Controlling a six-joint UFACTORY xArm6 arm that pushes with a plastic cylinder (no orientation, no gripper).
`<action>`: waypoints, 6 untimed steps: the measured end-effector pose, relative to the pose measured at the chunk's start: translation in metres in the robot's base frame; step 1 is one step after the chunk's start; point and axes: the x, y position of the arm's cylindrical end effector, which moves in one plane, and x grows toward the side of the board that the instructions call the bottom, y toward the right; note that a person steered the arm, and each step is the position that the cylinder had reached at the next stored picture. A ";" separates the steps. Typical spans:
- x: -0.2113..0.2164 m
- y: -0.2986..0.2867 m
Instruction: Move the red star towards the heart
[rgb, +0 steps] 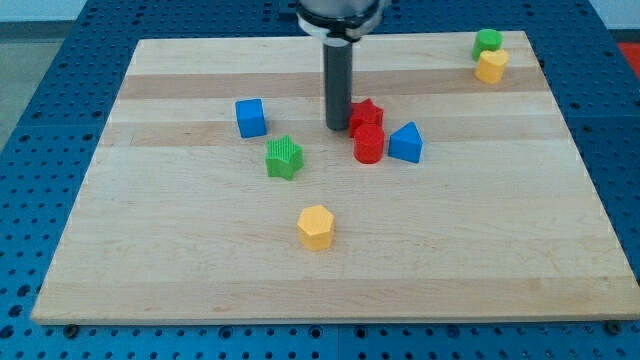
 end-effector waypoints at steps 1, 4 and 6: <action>0.010 0.025; 0.002 0.121; 0.020 0.169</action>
